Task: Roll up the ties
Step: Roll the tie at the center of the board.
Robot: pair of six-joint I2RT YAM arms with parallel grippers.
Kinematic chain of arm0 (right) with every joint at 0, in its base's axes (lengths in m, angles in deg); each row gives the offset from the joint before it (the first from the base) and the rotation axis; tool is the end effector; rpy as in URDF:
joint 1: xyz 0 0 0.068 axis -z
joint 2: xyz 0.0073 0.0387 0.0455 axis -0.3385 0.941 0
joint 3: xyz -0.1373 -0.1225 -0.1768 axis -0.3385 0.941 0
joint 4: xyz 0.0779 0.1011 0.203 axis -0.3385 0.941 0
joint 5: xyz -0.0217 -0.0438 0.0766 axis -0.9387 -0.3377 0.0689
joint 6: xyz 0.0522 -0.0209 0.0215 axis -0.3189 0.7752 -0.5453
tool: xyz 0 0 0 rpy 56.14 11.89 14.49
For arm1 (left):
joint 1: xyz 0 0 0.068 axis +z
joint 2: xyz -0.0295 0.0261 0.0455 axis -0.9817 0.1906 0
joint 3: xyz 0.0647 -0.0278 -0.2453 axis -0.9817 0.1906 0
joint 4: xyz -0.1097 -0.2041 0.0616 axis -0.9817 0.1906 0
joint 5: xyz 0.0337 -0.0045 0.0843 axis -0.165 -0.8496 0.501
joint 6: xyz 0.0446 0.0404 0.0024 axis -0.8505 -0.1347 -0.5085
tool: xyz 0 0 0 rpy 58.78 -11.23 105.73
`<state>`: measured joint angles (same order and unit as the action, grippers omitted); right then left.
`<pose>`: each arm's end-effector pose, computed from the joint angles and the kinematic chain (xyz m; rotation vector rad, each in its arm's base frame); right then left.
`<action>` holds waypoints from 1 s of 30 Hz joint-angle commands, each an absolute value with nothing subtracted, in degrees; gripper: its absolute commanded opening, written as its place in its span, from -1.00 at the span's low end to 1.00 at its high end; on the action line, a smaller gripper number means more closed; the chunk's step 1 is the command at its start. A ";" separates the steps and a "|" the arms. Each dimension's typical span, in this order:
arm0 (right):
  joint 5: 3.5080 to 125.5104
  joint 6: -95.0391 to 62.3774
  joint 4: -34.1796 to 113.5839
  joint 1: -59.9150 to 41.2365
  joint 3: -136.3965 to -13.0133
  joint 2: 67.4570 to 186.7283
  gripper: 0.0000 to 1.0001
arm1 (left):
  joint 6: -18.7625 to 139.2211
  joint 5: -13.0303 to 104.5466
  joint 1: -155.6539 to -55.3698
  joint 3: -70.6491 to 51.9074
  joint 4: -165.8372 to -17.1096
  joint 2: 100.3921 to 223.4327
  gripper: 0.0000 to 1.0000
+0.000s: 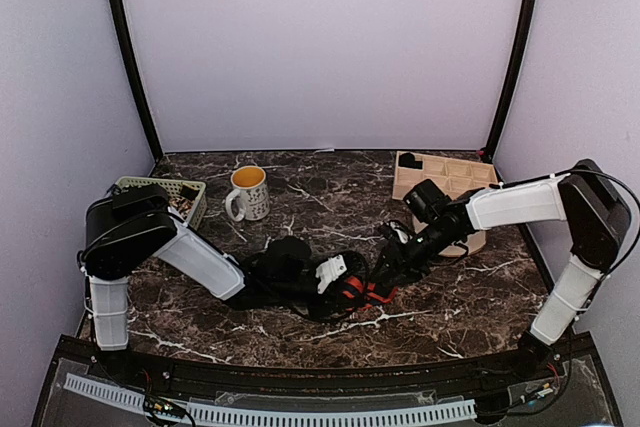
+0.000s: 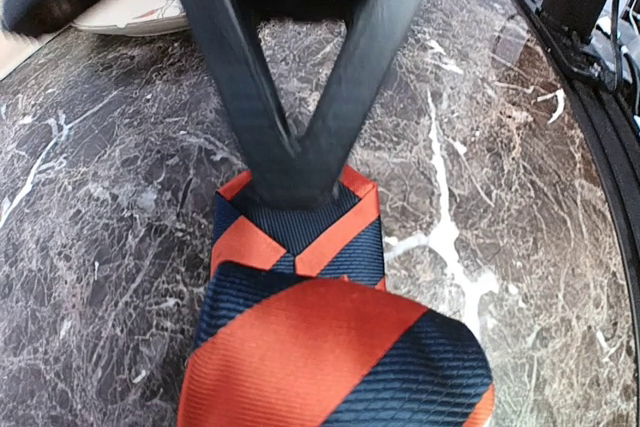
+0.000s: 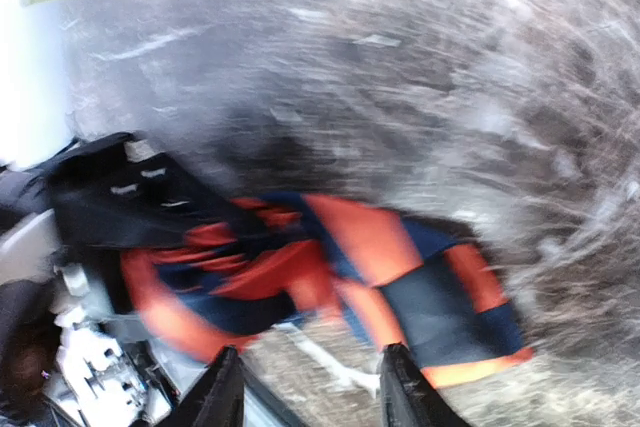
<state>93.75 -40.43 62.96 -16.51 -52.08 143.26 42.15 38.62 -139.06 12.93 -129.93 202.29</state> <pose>0.2200 0.1948 0.1438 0.3215 -2.8742 -1.1106 0.1784 -0.3333 0.1068 1.3005 1.6548 -0.8509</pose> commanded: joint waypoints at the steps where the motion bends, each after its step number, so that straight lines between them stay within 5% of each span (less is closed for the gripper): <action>1: 100.68 -46.78 57.06 -17.12 -51.79 139.15 -0.03 | 39.79 42.43 -139.95 14.75 -117.29 202.32 -0.45; 8: 100.34 -48.22 56.00 -21.42 -55.27 143.79 -0.04 | 40.29 42.51 -140.09 13.08 -115.97 203.16 -0.41; 14: 96.84 -45.72 59.47 -22.31 -56.42 147.28 -0.23 | 40.66 42.03 -140.08 12.47 -115.86 203.49 -0.40; 20: 93.35 -42.00 62.60 -21.70 -55.14 148.47 -1.00 | 41.49 41.09 -140.01 11.79 -115.99 203.19 -0.32; 30: 88.05 -36.50 62.79 -17.84 -50.06 148.34 -1.00 | 46.67 37.94 -139.91 10.11 -124.98 201.66 0.19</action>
<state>97.18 -40.11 58.50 -19.13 -53.96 146.61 43.81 40.02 -139.79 10.79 -124.33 201.77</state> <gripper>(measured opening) 0.029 0.581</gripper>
